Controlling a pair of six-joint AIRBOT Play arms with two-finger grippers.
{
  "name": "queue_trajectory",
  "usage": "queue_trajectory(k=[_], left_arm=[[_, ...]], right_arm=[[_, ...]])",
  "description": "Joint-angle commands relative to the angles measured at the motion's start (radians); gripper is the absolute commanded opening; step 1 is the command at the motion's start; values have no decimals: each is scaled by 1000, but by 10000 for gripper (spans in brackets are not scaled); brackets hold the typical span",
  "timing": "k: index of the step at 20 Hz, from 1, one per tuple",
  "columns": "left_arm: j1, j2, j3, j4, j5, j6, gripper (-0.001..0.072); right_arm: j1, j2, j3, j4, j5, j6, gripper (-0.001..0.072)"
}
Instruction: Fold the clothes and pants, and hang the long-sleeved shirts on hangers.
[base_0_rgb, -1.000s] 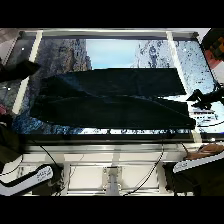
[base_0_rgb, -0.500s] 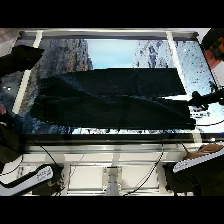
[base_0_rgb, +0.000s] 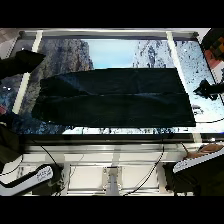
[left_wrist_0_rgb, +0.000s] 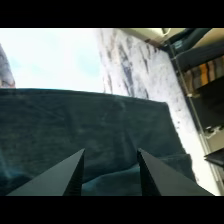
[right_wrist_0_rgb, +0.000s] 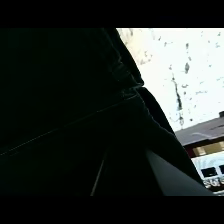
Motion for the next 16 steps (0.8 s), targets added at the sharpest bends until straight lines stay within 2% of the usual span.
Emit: queue_trajectory(k=[1,3,4,5,6,8,11,13,16], left_arm=[[0,-16,0,23,2,0,358],[0,-40,0,21,13,0,336],[0,-56,0,18,16,0,203],[0,-71,0,14,28,0,43],[0,-89,0,-3,41,-11,32],[0,-119,0,-53,37,-21,32],[-1,-123,0,28,29,-29,29],[0,-100,-4,119,28,-133,28],[0,-20,-16,281,2,-211,28]], right_arm=[[14,-1,29,43,21,6,451],[25,-1,82,105,53,5,446],[28,-1,114,146,61,3,387],[34,0,151,191,66,3,146],[43,-1,190,227,67,4,30],[69,0,255,259,67,5,24],[103,2,285,254,101,2,22],[108,8,259,261,125,6,21],[98,93,85,261,95,-43,19]])
